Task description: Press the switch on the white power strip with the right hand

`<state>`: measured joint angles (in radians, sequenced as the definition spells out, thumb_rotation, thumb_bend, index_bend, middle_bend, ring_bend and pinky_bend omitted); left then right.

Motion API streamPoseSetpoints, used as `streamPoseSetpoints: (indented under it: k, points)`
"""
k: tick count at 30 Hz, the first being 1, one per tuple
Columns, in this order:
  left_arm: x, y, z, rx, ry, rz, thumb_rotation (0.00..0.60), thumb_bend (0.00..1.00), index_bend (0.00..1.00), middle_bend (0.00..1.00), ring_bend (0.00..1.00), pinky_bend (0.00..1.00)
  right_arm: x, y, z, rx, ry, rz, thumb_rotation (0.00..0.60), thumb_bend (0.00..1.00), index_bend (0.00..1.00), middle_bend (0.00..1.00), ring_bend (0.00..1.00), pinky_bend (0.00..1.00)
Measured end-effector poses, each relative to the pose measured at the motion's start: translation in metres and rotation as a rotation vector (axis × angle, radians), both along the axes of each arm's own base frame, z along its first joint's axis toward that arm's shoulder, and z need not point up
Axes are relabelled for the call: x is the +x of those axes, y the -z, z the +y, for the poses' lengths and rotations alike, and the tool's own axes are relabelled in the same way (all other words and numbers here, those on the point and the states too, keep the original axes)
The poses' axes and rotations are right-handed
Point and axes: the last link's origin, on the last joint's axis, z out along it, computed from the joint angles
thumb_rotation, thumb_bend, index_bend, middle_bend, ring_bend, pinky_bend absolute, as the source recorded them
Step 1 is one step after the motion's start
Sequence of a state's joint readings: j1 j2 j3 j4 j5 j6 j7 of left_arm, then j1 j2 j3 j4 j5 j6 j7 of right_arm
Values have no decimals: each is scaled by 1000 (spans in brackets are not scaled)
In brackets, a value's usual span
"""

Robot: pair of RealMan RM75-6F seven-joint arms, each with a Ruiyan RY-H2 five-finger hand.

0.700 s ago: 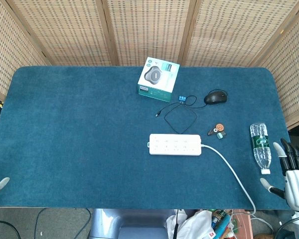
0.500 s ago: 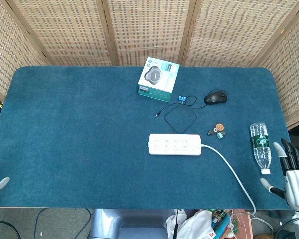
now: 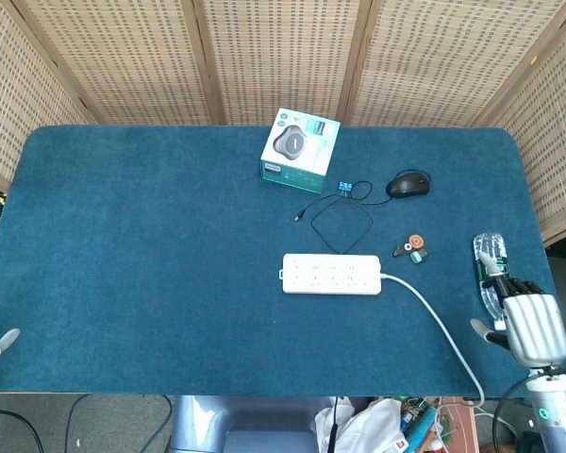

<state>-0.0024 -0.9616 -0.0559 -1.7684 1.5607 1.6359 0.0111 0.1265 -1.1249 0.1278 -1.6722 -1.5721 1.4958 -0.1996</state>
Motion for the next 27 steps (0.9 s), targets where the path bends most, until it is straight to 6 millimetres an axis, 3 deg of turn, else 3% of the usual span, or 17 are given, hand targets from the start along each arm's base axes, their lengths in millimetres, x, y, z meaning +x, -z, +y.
streamPoseSetpoints:
  k: [1, 3, 7, 16, 27]
  points:
    - [0, 0, 1, 0, -3, 1, 600, 0, 0, 0, 0, 0, 3, 3, -4, 10, -6, 10, 600, 417, 0, 815, 842, 1000]
    - [-1, 1, 2, -2, -8, 2, 600, 0, 0, 0, 0, 0, 8, 8, -10, 40, -13, 13, 600, 568, 12, 856, 890, 1000]
    - [-2, 1, 3, -3, -13, 2, 600, 0, 0, 0, 0, 0, 18, 25, -24, 162, -12, -9, 600, 657, 77, 872, 909, 1000]
    - [-5, -1, 7, -1, -29, -4, 600, 0, 0, 0, 0, 0, 28, 67, -56, 412, 43, 11, 600, 675, 145, 875, 913, 1000]
    - [-4, 3, 10, -9, -43, 7, 600, 0, 0, 0, 0, 0, 41, 105, -79, 512, 92, 46, 600, 678, 184, 875, 913, 1000]
